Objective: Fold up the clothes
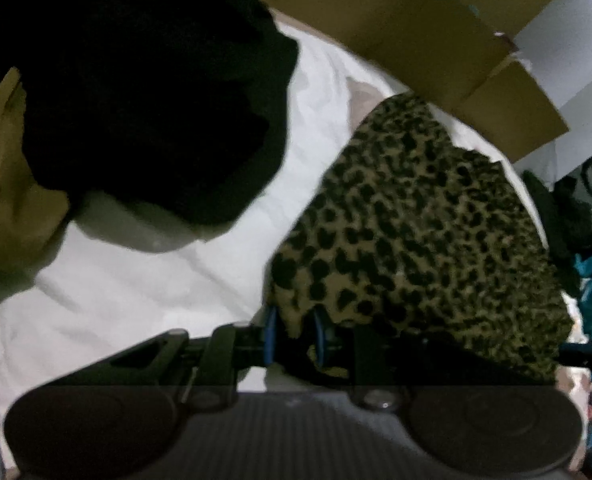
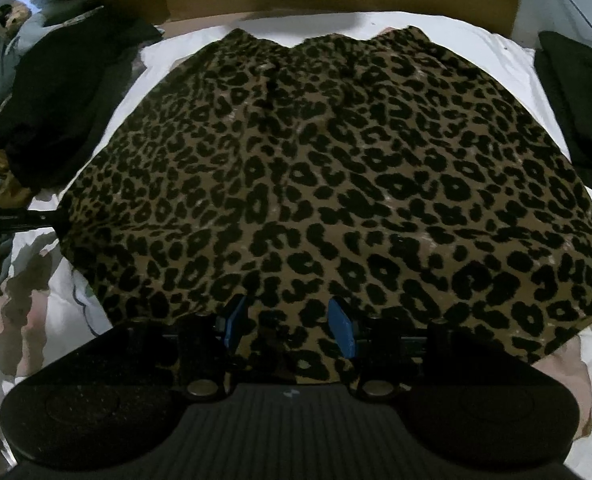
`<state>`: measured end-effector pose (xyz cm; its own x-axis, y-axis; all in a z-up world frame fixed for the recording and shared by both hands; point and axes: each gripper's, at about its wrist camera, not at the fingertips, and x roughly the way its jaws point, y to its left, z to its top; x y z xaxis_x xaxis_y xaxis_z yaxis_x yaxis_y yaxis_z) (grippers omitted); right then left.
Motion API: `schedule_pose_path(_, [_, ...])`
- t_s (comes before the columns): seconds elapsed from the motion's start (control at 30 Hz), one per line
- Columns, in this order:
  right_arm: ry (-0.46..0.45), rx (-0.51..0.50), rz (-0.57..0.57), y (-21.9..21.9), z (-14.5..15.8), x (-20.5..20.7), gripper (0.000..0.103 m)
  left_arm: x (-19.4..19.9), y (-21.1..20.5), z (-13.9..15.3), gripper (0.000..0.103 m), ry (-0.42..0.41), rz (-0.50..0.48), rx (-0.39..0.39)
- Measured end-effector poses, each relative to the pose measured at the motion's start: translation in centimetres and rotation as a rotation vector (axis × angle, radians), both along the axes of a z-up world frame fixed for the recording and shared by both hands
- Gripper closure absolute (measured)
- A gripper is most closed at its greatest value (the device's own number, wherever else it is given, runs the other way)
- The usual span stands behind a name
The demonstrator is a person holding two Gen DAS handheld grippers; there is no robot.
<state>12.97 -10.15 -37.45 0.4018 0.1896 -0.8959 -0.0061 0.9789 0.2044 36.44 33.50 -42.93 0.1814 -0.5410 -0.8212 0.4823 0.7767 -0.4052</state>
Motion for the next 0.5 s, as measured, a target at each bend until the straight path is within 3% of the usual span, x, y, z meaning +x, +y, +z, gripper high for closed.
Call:
schedule_pose_path(0.2, [-0.016, 0.024, 0.019, 1.2, 0.2, 0.6, 0.051, 0.3, 1.4, 0.4, 0.087, 0.017, 0.027, -0.013])
schedule_pose_path(0.33, [-0.017, 0.037, 0.038, 2.1, 0.2, 1.0, 0.051, 0.4, 2.0, 0.9, 0.095, 0.04, 0.053, -0.065])
schedule_pose_path(0.5, [-0.031, 0.048, 0.053, 3.0, 0.6, 1.4, 0.051, -0.2, 1.1, 2.0, 0.096, 0.011, 0.033, -0.039])
